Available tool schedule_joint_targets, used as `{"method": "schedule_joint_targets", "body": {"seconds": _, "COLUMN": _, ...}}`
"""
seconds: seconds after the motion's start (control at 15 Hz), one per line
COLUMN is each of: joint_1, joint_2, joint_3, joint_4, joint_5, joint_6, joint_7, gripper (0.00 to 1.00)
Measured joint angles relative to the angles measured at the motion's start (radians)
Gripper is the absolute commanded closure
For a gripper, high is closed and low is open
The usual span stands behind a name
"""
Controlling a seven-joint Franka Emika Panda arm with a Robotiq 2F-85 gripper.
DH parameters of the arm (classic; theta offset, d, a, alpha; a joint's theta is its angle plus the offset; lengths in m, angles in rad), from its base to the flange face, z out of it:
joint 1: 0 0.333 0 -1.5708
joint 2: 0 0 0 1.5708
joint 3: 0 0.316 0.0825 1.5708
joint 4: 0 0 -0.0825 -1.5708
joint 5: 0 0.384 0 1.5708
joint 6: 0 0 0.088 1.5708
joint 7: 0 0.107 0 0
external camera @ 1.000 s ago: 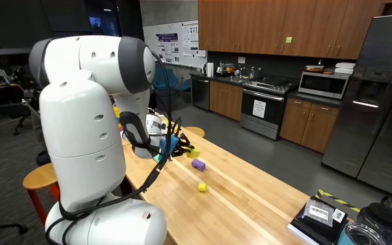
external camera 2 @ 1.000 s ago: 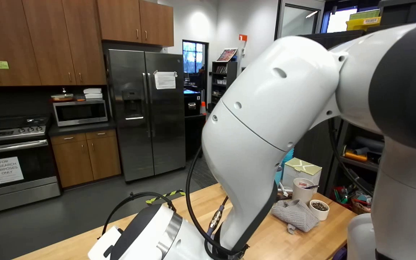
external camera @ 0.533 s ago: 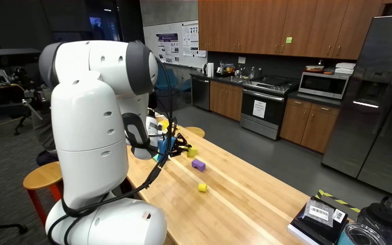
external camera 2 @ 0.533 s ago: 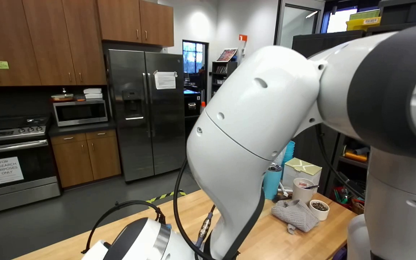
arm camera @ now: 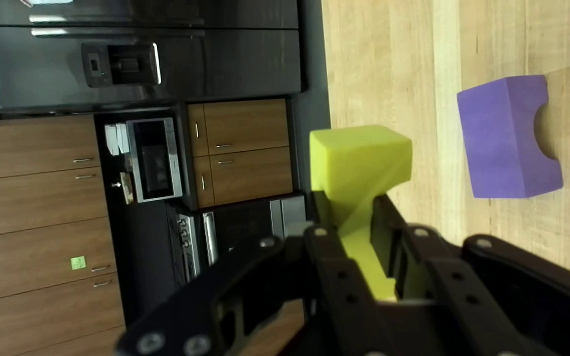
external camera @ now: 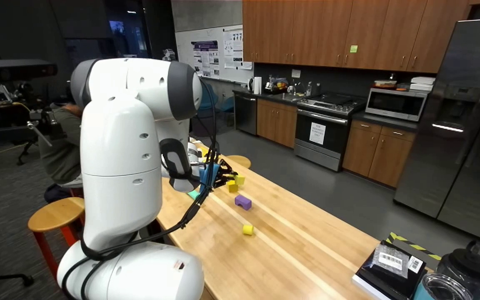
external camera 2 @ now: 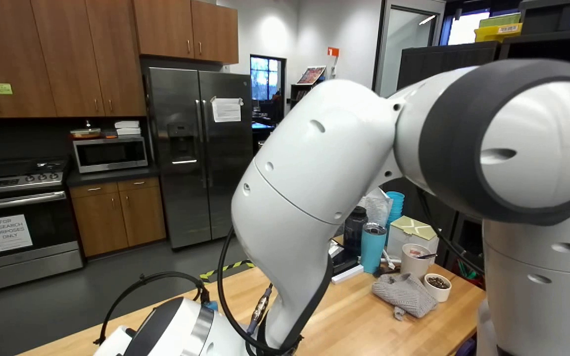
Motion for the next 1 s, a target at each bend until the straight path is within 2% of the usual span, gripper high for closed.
{"method": "schedule_joint_targets", "body": {"seconds": 0.33, "joint_1": -0.073, "joint_2": 0.027, "joint_3": -0.005, "joint_4": 0.053, "joint_5": 0.009, "joint_6": 0.135, "joint_7": -0.002, "gripper": 0.94}}
{"method": "schedule_joint_targets", "body": {"seconds": 0.4, "joint_1": -0.089, "joint_2": 0.029, "joint_3": -0.006, "joint_4": 0.062, "joint_5": 0.014, "joint_6": 0.172, "joint_7": -0.003, "gripper": 0.76}}
{"method": "schedule_joint_targets", "body": {"seconds": 0.6, "joint_1": -0.118, "joint_2": 0.03, "joint_3": -0.007, "joint_4": 0.076, "joint_5": 0.043, "joint_6": 0.248, "joint_7": -0.022, "gripper": 0.76}}
{"method": "schedule_joint_targets", "body": {"seconds": 1.0, "joint_1": -0.119, "joint_2": 0.03, "joint_3": -0.006, "joint_4": 0.077, "joint_5": 0.047, "joint_6": 0.255, "joint_7": -0.023, "gripper": 0.76}}
